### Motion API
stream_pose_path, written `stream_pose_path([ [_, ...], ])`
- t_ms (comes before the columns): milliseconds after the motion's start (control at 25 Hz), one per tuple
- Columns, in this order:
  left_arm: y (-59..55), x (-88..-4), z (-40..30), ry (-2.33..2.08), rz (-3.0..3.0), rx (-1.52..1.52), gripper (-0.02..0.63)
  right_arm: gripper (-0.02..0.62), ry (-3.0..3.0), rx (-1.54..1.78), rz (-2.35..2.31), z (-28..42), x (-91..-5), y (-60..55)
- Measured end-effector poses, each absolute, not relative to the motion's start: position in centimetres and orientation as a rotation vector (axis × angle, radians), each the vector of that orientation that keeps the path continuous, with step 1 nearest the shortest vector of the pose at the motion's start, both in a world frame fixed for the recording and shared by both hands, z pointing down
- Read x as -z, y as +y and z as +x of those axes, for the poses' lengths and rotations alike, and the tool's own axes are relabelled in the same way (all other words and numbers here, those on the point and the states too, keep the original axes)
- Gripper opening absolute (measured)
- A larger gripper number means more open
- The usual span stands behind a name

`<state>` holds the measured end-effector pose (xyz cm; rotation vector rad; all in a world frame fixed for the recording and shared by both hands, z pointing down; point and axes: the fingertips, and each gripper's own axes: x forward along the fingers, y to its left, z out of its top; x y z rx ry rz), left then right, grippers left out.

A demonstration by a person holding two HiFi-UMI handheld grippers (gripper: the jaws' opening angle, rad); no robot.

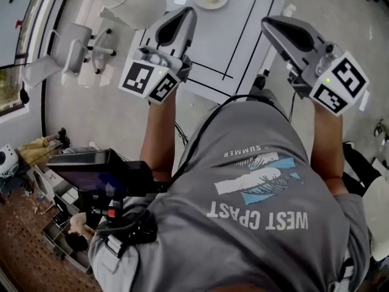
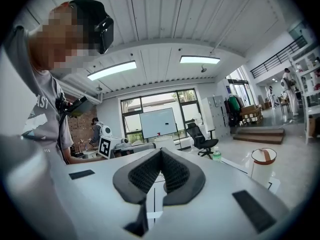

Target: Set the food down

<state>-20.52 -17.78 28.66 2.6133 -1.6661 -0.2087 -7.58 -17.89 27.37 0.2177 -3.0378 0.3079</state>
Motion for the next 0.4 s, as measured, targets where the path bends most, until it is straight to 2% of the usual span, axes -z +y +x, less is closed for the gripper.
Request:
stream_pose_path([
  [400,-14.5,-26.1,-13.0,-1.719,2.645,0.165,0.008,0.005,-3.069,-0.309,0.094,-1.4,-25.9,-13.6],
])
